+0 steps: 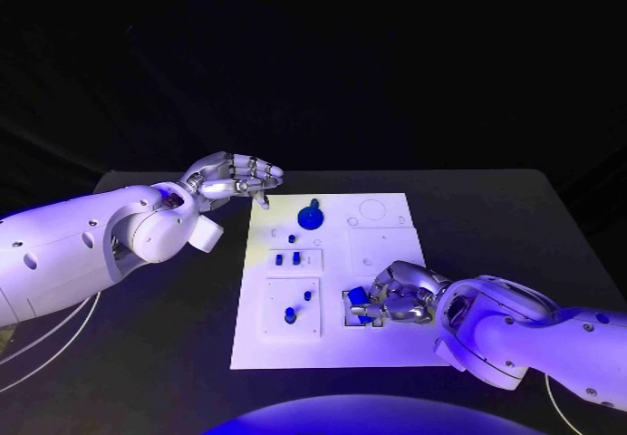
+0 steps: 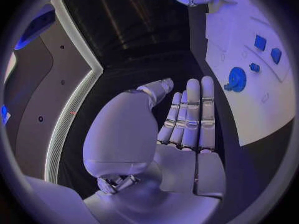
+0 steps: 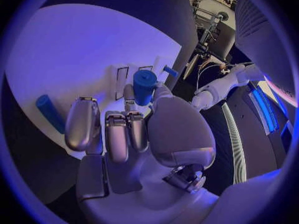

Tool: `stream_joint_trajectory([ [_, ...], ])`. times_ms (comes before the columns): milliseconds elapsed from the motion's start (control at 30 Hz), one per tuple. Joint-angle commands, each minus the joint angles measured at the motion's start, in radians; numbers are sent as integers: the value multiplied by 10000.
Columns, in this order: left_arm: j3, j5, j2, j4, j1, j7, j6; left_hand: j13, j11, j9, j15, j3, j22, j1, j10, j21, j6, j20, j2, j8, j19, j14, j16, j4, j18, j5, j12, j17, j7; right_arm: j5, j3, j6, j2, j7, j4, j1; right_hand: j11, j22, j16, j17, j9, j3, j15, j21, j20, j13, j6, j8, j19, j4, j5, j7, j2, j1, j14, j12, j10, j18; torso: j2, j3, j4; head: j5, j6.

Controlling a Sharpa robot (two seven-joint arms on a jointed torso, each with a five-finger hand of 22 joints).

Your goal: Assemble the parts on the task board

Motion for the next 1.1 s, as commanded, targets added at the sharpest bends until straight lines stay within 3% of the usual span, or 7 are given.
stream_joint_trajectory([
  [33,6,35,5,15,5,37,157,-15,-12,-9,2,-24,-13,-84,-67,-66,-72,5,4,55,-54,-96,36,61,131,32,47,-9,396,-71,-13,42,26,-102,20,-27,-85,948,41,2510,20,-63,-85,-42,-84,2069,593,63,-4,-23,-3,-581,-5,-15,1019,1,716,-160,1,-5,6,18,-7],
  [400,6,35,-26,30,5,24,158,-15,-12,-9,2,-24,-13,-84,-67,-66,-72,5,4,55,-54,-96,36,61,131,32,47,-9,396,-209,-12,-62,104,-152,-54,-31,-94,965,41,2508,33,-120,-97,-13,-94,2069,593,86,5,-7,-7,-588,-38,-1,1019,-2,716,-166,3,-4,0,47,-12],
  [567,6,35,-46,38,5,18,149,-15,-12,-9,2,-24,-13,-84,-67,-66,-72,5,4,55,-54,-96,36,61,131,32,47,-9,396,-256,-11,45,175,-159,-94,-31,-98,966,39,2502,72,-494,-103,-53,-108,2048,576,157,-1,16,-14,-590,-98,-378,1017,-40,703,-164,0,-5,-4,57,-20],
  [933,6,35,-83,55,5,8,129,-20,-10,-15,2,-17,-24,-86,-98,-80,-100,9,-7,73,-54,-105,47,69,135,33,72,-8,398,-574,-11,-326,194,-318,-177,-31,-90,965,33,2483,128,-1018,-98,-124,-106,1984,514,256,-11,42,44,-582,-573,-741,1013,-140,659,-158,-1,1,-7,78,-21],
  [1100,6,35,-93,66,5,3,125,-21,-11,-16,1,-11,-25,-76,-105,-82,-106,8,-9,78,-53,-108,50,64,136,34,79,-8,397,-714,-11,-391,211,-370,-229,-31,-86,984,39,2508,152,-1130,-95,-116,-103,1981,488,304,1,59,116,-578,-1004,-1039,1018,-157,654,-162,3,5,0,77,-13],
])
